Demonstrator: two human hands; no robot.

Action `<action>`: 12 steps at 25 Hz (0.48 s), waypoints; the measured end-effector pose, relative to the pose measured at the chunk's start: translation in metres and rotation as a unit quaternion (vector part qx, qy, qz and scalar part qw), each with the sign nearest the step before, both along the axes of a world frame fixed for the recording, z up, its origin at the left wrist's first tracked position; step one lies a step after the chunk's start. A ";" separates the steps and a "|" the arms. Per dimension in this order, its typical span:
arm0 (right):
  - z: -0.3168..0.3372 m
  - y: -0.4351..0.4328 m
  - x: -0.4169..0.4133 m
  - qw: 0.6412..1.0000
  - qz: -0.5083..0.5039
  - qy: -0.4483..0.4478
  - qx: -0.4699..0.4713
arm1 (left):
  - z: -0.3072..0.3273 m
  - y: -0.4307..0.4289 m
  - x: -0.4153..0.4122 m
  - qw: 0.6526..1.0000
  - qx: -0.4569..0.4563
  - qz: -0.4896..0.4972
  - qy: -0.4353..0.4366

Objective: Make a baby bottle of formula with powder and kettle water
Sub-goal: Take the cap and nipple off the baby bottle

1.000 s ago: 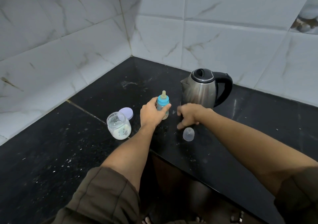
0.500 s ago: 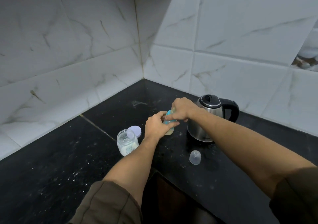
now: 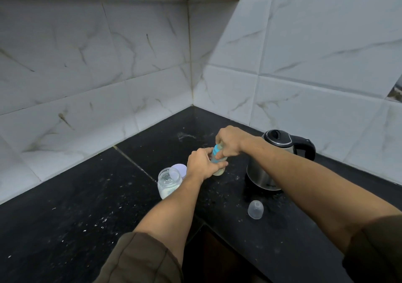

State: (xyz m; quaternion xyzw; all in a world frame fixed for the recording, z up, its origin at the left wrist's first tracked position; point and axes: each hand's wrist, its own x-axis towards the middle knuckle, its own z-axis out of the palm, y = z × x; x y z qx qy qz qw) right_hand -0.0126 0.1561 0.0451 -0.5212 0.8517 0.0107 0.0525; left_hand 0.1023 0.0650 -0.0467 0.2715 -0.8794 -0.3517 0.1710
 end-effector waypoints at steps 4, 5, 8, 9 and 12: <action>0.000 0.001 -0.001 0.999 0.031 0.016 0.004 | 0.001 -0.002 0.000 1.000 -0.005 -0.002 -0.005; -0.001 0.001 -0.002 0.999 0.035 0.021 0.003 | 0.002 -0.002 -0.001 1.000 -0.006 -0.005 -0.007; -0.001 0.004 -0.005 0.998 0.055 0.014 0.012 | 0.001 -0.001 -0.002 1.000 -0.009 -0.013 -0.021; -0.001 0.005 -0.006 0.997 0.067 0.015 0.017 | 0.000 -0.001 -0.002 1.000 -0.009 -0.016 -0.025; -0.002 0.008 -0.005 0.997 0.066 0.021 0.022 | -0.001 -0.002 -0.002 0.999 -0.020 -0.019 -0.031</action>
